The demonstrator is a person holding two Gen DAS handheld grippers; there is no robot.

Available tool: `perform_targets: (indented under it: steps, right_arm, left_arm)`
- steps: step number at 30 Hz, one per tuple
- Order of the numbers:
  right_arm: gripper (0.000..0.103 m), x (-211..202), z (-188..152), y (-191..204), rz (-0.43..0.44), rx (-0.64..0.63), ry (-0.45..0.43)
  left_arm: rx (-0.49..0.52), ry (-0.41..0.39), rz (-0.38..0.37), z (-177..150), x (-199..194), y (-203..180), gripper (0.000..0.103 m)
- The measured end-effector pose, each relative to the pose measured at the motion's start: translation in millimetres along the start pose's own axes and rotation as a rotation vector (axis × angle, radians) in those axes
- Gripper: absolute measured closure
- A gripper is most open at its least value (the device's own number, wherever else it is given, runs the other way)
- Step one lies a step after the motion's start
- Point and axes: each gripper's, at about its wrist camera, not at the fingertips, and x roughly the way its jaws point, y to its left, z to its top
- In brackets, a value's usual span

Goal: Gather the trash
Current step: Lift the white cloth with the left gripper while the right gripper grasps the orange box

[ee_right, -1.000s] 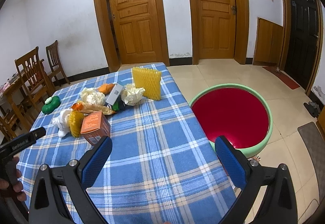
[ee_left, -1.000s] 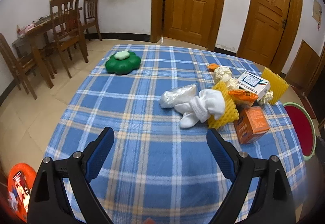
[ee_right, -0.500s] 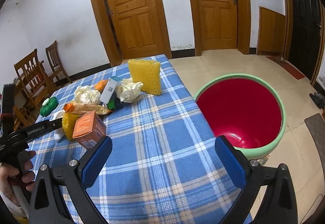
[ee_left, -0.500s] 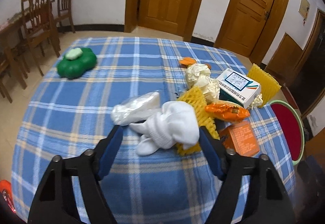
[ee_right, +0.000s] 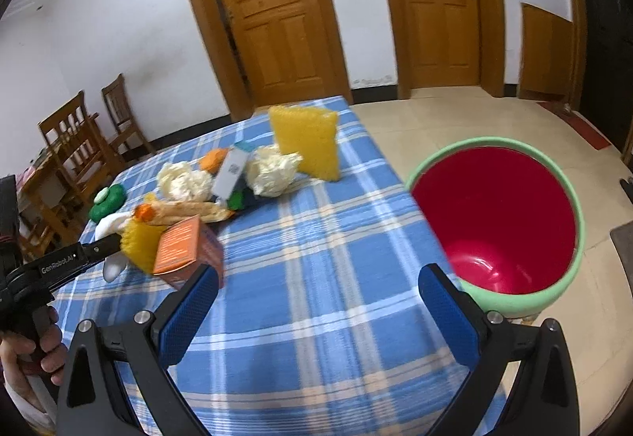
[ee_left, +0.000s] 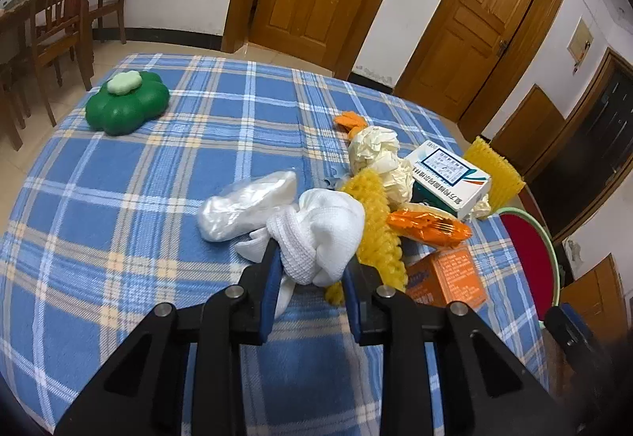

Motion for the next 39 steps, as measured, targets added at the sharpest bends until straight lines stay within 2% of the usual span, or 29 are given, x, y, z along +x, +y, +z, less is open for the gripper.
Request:
perform_targets:
  steps: [8, 17, 19, 23, 24, 27, 39]
  right_arm:
    - [0.0, 12.7, 3.7, 42.0, 0.062, -0.102, 0.033]
    - [0.001, 40.1, 1.7, 81.2, 0.065, -0.186, 0.071]
    - [0.011, 44.7, 2.0, 84.5, 0.054, -0.19, 0.073]
    - [0.018, 52.5, 3.6, 88.5, 0.081, -0.168, 0.086]
    - [0.026, 52.5, 3.9, 89.6, 0.088, -0.168, 0.083]
    - [0.037, 50.8, 4.7, 94.7, 0.108, -0.175, 0.075]
    - [0.034, 51.4, 4.0, 105.2, 0.119, -0.174, 0.089]
  left_arm:
    - [0.028, -0.064, 0.026, -3.4, -28.6, 5.8, 0.074]
    - [0.029, -0.057, 0.008, -12.4, -34.2, 16.2, 0.074]
    - [0.025, -0.058, 0.005, -14.3, -35.9, 19.7, 0.074]
    - [0.027, -0.061, 0.004, -17.6, -36.8, 22.4, 0.074]
    - [0.028, -0.063, 0.003, -17.8, -37.1, 22.6, 0.074]
    - [0.029, -0.066, 0.001, -18.3, -38.2, 23.5, 0.074]
    - [0.019, -0.065, -0.008, -19.1, -42.3, 20.5, 0.074]
